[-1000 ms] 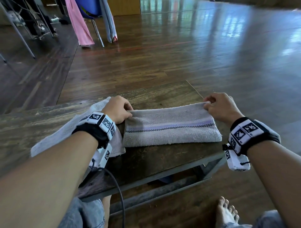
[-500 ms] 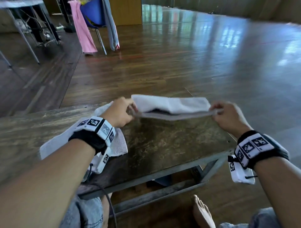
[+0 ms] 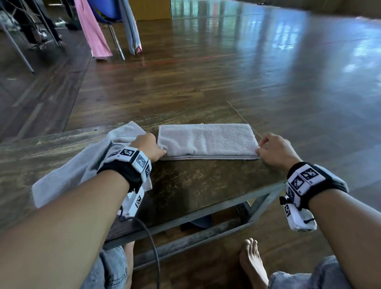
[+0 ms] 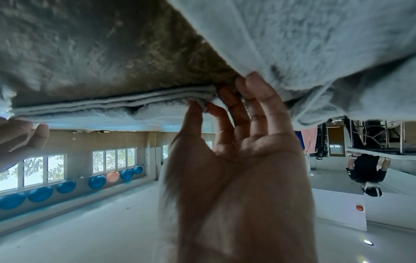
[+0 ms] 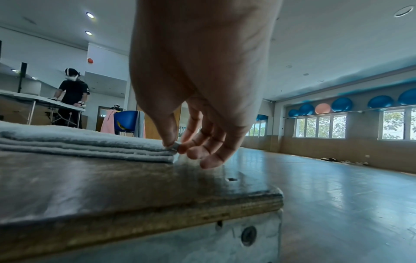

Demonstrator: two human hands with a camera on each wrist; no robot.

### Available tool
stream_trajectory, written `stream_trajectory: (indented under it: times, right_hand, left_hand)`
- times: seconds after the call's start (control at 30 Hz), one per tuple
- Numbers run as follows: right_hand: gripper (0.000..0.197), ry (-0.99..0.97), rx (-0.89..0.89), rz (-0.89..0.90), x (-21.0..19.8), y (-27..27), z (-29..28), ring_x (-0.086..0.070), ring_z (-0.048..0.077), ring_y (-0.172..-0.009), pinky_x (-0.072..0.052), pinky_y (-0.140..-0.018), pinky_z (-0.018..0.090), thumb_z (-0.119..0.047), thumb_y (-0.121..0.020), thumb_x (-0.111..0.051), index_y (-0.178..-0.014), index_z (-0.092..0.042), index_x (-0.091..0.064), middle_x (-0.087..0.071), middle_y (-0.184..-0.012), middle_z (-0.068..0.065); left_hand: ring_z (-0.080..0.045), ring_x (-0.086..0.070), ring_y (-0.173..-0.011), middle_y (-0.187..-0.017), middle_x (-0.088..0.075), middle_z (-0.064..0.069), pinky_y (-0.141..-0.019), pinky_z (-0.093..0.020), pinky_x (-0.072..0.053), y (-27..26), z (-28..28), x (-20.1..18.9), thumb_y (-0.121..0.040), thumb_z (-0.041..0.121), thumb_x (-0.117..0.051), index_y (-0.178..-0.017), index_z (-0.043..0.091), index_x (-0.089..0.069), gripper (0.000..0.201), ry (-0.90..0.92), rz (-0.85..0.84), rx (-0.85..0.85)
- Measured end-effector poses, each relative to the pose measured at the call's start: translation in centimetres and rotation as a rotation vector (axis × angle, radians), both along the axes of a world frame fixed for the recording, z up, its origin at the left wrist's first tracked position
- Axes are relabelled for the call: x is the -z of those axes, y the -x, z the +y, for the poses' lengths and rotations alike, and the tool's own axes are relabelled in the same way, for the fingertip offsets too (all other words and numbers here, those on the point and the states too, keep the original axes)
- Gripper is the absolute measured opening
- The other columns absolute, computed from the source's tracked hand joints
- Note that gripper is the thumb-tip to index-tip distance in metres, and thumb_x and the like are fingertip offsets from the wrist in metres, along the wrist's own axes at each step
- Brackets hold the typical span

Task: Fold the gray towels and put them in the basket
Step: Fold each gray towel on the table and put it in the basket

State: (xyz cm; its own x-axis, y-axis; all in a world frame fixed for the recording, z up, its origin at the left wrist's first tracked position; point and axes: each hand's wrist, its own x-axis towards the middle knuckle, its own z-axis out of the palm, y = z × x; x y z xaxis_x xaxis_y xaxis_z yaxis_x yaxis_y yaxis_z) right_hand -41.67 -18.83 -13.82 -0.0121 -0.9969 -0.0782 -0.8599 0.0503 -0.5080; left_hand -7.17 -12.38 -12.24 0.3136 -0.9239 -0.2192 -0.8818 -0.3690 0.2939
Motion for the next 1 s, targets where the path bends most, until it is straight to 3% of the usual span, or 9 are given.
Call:
stream_trajectory:
  times: [0.1, 0.2, 0.33, 0.5, 0.63, 0.73, 0.87, 0.93, 1.0]
  right_hand:
    - [0.013, 0.050, 0.029, -0.003, -1.0, -0.2, 0.5, -0.060, 0.031, -0.098, -0.053, -0.092, 0.044, -0.026, -0.081, -0.064, -0.094, -0.028, -0.063, -0.065, -0.111, 0.008]
    - [0.017, 0.076, 0.056, -0.020, -1.6, -0.4, 0.9, -0.059, 0.030, -0.094, -0.052, -0.086, 0.040, -0.028, -0.077, -0.063, -0.094, -0.030, -0.065, -0.063, -0.109, 0.005]
    - [0.006, 0.036, 0.031, 0.084, -1.5, -0.5, 1.3, -0.061, 0.029, -0.090, -0.050, -0.080, 0.037, -0.032, -0.078, -0.065, -0.083, -0.028, -0.068, -0.065, -0.105, 0.004]
    - [0.025, 0.119, -0.239, 0.049, -1.3, -1.0, 1.1, -0.056, 0.019, -0.106, -0.048, -0.094, 0.039, -0.030, -0.089, -0.061, -0.113, -0.029, -0.068, -0.060, -0.117, -0.002]
    - [0.037, -0.041, -0.487, 0.236, -0.4, -3.3, 2.5, -0.038, 0.023, -0.135, -0.037, -0.111, 0.048, -0.038, -0.097, -0.056, -0.134, -0.036, -0.057, -0.046, -0.141, -0.001]
    - [0.027, -0.022, -0.418, 0.274, -0.6, -4.6, 3.8, -0.043, 0.023, -0.126, -0.041, -0.102, 0.045, -0.042, -0.097, -0.048, -0.118, -0.036, -0.064, -0.049, -0.133, -0.001]
    - [0.031, 0.006, -0.332, 0.415, -1.7, -5.8, 6.4, -0.055, 0.017, -0.075, -0.042, -0.071, 0.033, -0.044, -0.090, -0.052, -0.070, -0.023, -0.061, -0.058, -0.093, -0.003]
    - [0.033, 0.137, -0.284, 0.469, -1.7, -6.4, 8.0, -0.054, 0.017, -0.067, -0.044, -0.072, 0.034, -0.041, -0.087, -0.053, -0.063, -0.018, -0.055, -0.060, -0.082, -0.002]
    - [0.028, 0.313, -0.307, 0.445, -1.1, -7.2, 9.2, -0.061, 0.021, -0.087, -0.048, -0.087, 0.038, -0.040, -0.090, -0.050, -0.077, -0.018, -0.062, -0.065, -0.096, 0.001]
  left_hand:
    - [-0.025, -0.045, -0.055, -0.054, -0.041, -0.007, -0.052, -0.032, -0.032, -0.7, -0.1, -0.7, -0.085, 0.026, -0.068, -0.056, 0.010, -0.039, 0.044, 0.016, 0.025, -0.028]
    - [-0.022, -0.046, -0.056, -0.058, -0.047, -0.009, -0.057, -0.032, -0.035, -1.5, 0.0, -1.3, -0.081, 0.025, -0.071, -0.060, 0.012, -0.050, 0.033, 0.010, 0.081, -0.063]
    - [-0.024, -0.048, -0.048, -0.048, -0.047, -0.006, -0.051, -0.032, -0.034, -1.5, 0.6, -0.6, -0.083, 0.033, -0.073, -0.052, 0.010, -0.045, 0.047, 0.032, 0.007, -0.018]
    - [-0.012, -0.059, -0.074, -0.097, -0.066, 0.001, -0.066, -0.025, -0.043, 0.0, 0.1, -0.6, -0.088, 0.024, -0.067, -0.101, 0.015, -0.070, 0.017, 0.344, 0.041, 0.319]
    - [-0.011, -0.058, -0.093, -0.109, -0.065, 0.008, -0.085, -0.024, -0.043, 1.7, 0.3, -0.2, -0.091, 0.030, -0.066, -0.120, 0.023, -0.070, 0.030, 0.115, 0.033, 0.482]
    - [-0.011, -0.062, -0.095, -0.107, -0.072, 0.007, -0.088, -0.029, -0.048, 2.1, 0.5, -0.7, -0.092, 0.037, -0.064, -0.104, 0.020, -0.077, 0.025, 0.040, -0.034, 0.495]
    - [0.000, -0.062, -0.052, -0.063, -0.072, 0.007, -0.061, -0.017, -0.046, 3.4, 1.7, -1.5, -0.093, 0.039, -0.063, -0.073, 0.016, -0.078, 0.034, -0.125, 0.052, 0.489]
    - [-0.009, -0.058, -0.052, -0.056, -0.064, 0.005, -0.062, -0.028, -0.050, 4.5, 2.3, -1.5, -0.093, 0.038, -0.063, -0.066, 0.010, -0.071, 0.039, -0.048, 0.066, 0.521]
    - [-0.015, -0.061, -0.072, -0.074, -0.064, 0.001, -0.077, -0.037, -0.053, 5.8, 2.9, -1.4, -0.092, 0.039, -0.063, -0.075, 0.011, -0.064, 0.032, 0.120, 0.031, 0.524]
